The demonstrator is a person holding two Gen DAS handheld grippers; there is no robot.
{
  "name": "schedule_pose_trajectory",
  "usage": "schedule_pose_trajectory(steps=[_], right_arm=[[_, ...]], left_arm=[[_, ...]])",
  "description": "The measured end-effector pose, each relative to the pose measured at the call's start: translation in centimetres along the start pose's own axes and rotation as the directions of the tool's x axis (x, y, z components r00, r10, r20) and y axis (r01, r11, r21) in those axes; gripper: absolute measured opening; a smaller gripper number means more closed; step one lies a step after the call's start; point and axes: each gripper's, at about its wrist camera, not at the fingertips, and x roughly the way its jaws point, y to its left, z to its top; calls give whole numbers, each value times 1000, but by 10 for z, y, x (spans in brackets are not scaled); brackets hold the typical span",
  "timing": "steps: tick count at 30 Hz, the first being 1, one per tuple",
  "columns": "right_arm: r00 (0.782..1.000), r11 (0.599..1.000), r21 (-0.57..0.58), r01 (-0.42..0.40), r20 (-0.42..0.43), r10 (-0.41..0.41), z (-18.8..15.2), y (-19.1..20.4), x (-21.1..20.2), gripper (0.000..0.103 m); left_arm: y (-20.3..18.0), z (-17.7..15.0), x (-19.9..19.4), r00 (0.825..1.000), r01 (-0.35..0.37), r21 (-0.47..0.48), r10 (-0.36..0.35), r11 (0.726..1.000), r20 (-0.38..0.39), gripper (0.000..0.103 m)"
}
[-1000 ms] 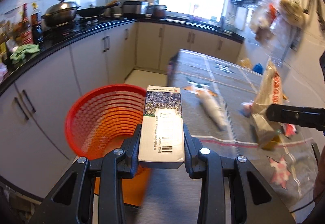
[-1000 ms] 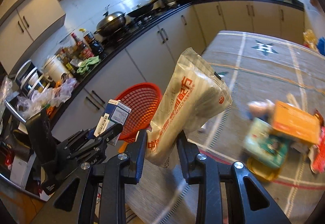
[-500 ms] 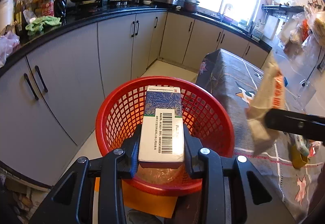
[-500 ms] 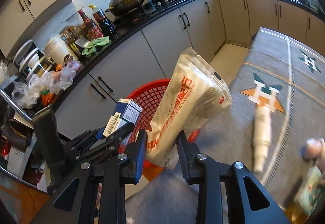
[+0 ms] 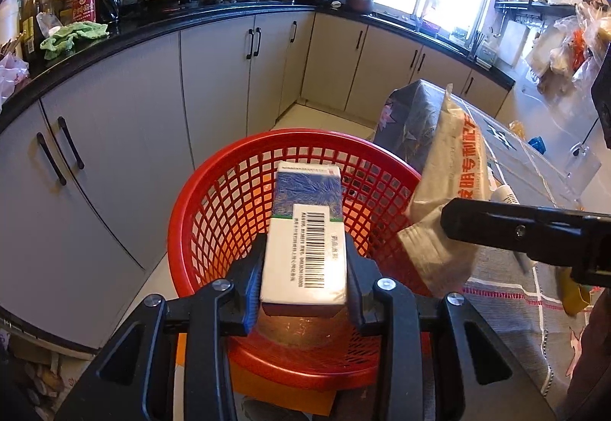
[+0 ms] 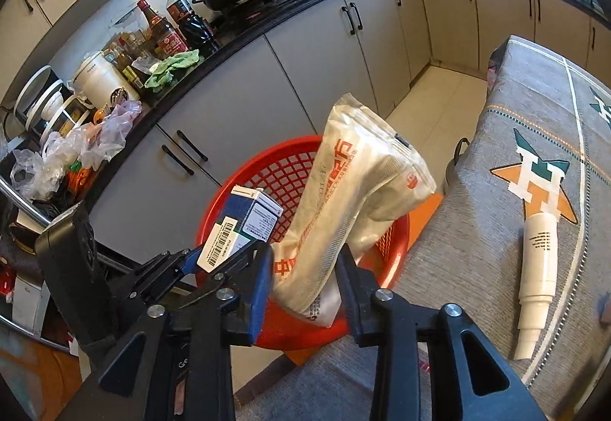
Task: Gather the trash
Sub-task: 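Open the left tool over the red basket while the right tool drops the white bag in, then grasp the white tube lying on the cloth with the left tool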
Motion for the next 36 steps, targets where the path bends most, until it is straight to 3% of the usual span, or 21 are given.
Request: schedule_pose_trajectory(steps=[2, 13, 23, 29, 36], right_arm=[[1000, 1000, 3, -3, -1, 3, 0, 0, -1, 40], [998, 998, 45, -42, 49, 40, -13, -14, -37, 43], [993, 996, 93, -17, 117, 6, -47, -44, -95, 43], [982, 988, 151, -15, 187, -14, -72, -80, -148, 46], [951, 968, 251, 23, 292, -98, -104, -133, -217, 54]], left_arm=[[0, 0, -1, 1000, -6, -2, 6, 1000, 7, 48], [-10, 2, -15, 1000, 10, -3, -10, 1000, 19, 52], [-55, 5, -45, 997, 56, 63, -59, 996, 50, 60], [-97, 4, -44, 994, 109, 105, -110, 988, 6, 64], [-162, 5, -14, 985, 152, 145, -138, 978, -100, 69]])
